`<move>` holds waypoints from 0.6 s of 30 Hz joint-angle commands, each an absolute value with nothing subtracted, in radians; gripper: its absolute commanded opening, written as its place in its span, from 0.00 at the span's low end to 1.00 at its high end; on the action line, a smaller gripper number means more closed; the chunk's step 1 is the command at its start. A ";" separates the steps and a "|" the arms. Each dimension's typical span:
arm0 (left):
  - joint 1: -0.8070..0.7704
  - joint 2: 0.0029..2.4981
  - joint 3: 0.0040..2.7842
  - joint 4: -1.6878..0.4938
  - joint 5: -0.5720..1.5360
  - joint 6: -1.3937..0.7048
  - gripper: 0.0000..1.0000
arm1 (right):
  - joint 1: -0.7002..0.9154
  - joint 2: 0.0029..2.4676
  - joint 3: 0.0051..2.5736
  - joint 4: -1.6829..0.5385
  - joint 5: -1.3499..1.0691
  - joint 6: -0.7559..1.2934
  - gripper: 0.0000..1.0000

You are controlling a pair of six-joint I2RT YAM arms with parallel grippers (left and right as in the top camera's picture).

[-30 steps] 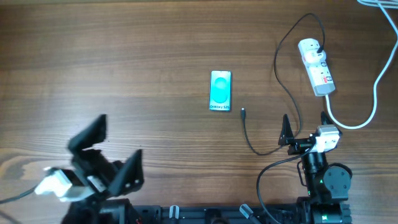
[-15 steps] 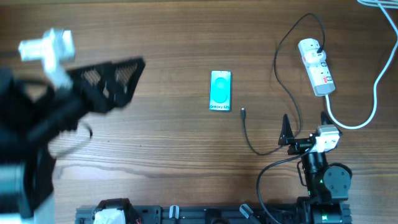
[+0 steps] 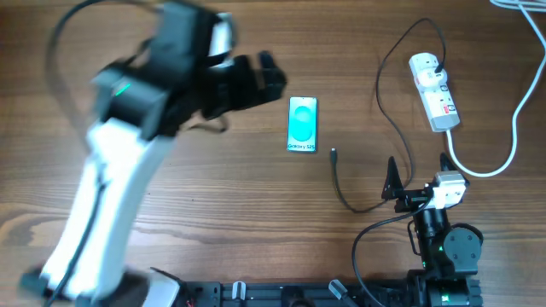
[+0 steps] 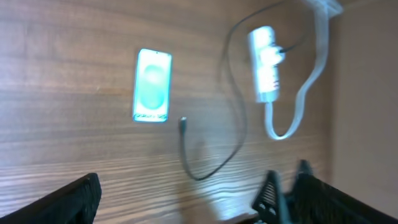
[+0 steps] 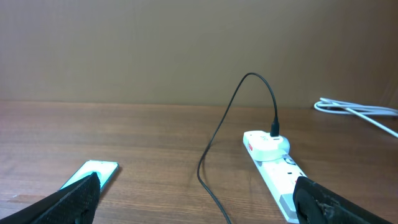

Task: Plug charger to phone and switch on socket
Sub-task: 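Swing the left arm over the phone and lower the open gripper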

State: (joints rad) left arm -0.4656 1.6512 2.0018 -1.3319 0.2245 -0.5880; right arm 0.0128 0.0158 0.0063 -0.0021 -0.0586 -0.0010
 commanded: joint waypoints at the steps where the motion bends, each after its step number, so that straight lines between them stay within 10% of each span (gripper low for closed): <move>1: -0.511 1.872 2.164 -1.451 0.087 -0.614 1.00 | 0.020 0.011 0.005 0.000 -0.060 0.006 1.00; 18: -0.572 2.142 2.177 -1.340 -0.017 -0.534 1.00 | 0.020 0.011 0.005 0.000 -0.060 0.006 1.00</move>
State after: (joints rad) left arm -0.5678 2.1025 2.1483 -1.3602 0.0456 -0.5983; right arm 0.0128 0.0158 0.0063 -0.0021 -0.0586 -0.0010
